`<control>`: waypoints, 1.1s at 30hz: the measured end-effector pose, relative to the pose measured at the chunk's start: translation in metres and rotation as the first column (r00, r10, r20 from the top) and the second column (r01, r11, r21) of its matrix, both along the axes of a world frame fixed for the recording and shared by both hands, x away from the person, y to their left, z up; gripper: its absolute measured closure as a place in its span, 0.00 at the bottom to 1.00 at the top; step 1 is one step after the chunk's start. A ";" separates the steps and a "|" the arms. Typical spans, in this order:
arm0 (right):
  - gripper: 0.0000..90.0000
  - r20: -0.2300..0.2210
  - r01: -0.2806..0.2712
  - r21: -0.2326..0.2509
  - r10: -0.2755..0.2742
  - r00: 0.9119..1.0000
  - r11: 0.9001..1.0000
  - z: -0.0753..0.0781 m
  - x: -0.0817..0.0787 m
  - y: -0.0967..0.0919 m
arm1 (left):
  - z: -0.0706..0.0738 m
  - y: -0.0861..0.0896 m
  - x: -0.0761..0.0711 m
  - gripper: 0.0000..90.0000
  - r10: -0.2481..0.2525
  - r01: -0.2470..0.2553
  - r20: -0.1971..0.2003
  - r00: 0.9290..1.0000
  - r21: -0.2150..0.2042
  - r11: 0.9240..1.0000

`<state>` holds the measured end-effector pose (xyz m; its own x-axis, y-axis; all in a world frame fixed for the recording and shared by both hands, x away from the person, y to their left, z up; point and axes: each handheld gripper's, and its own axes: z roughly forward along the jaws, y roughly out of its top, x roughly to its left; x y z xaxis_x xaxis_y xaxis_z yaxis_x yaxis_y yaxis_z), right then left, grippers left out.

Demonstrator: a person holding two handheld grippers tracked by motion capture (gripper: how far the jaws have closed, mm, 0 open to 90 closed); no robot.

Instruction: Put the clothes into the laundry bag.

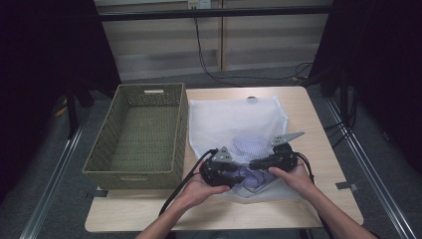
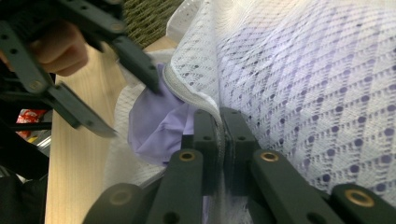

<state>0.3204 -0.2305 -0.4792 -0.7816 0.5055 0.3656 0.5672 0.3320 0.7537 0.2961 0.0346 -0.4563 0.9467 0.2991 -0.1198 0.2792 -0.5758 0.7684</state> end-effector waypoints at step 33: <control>1.00 0.081 -0.105 0.099 0.097 0.992 0.990 0.032 -0.028 0.007 | -0.038 -0.019 -0.037 1.00 -0.146 0.145 -0.003 0.989 0.148 0.978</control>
<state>0.2929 -0.2233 -0.4472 -0.8541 0.3852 0.3493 0.4746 0.3027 0.8265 0.2594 0.0153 -0.4940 0.9820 0.1721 -0.0774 0.1787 -0.7170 0.6737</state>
